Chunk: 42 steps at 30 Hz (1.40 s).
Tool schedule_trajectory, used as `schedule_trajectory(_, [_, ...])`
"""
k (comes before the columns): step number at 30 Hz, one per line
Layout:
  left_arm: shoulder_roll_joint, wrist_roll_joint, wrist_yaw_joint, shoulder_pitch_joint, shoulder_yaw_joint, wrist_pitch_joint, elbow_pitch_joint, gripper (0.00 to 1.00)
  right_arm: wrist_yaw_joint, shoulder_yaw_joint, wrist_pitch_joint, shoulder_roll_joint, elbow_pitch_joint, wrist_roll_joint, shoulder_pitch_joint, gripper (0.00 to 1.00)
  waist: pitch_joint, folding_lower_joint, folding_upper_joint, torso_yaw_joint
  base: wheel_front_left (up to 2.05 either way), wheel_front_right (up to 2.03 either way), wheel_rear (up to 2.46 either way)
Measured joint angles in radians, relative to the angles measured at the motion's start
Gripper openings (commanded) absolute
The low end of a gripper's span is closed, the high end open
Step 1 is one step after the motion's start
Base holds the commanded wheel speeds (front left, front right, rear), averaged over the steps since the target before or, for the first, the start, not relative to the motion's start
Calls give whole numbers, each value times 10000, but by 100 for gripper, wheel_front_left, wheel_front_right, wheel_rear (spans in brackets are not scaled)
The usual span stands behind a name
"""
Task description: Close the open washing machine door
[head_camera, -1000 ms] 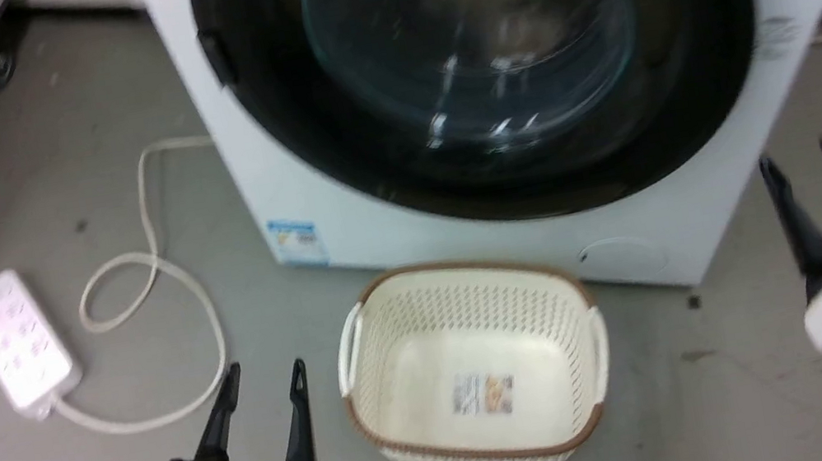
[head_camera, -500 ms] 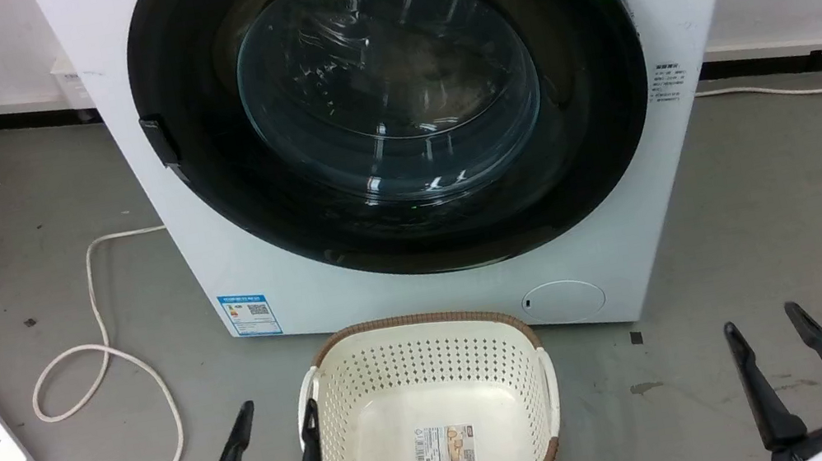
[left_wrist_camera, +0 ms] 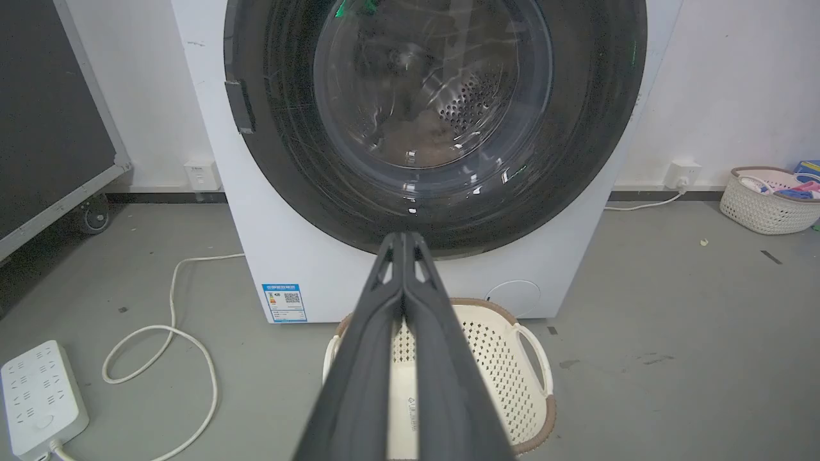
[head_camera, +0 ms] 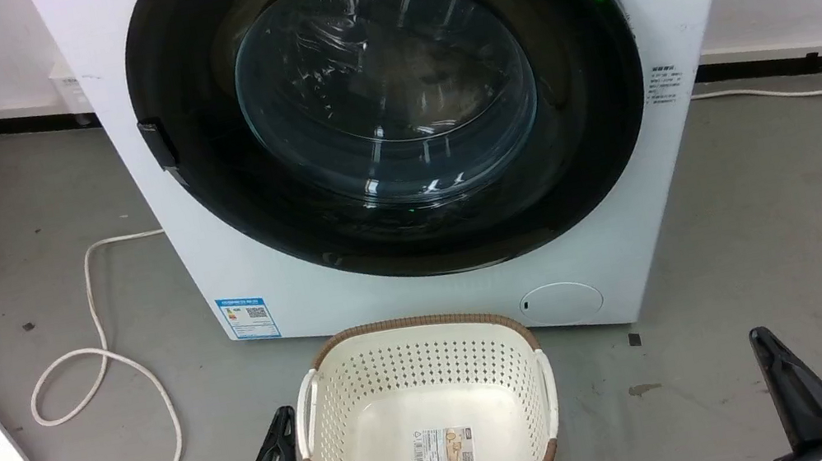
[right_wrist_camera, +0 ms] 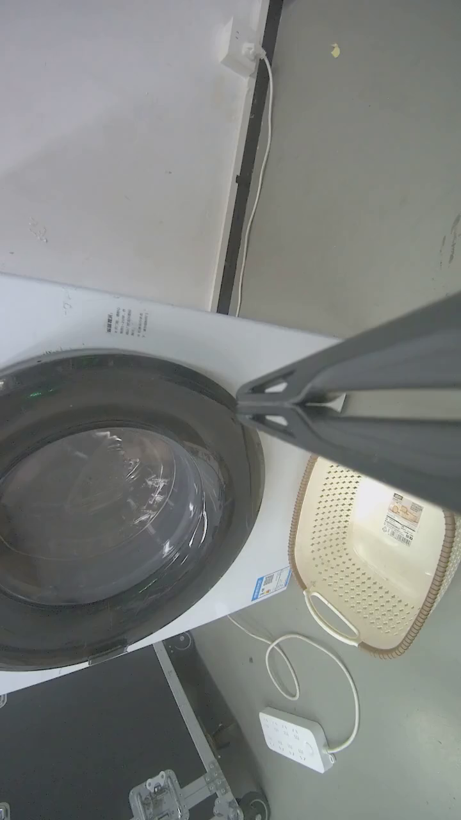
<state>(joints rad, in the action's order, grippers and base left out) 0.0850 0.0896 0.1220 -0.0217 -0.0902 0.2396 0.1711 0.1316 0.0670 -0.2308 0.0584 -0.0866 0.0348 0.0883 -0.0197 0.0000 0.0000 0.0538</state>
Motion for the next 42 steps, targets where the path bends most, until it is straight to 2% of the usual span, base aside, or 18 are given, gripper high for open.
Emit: schedule_trajectory(42, [-98,-284,-410,9,309,-825,-585,0,0,-228,805,-2,276,-88,-169,0,71,1,0,-193,0,0,0])
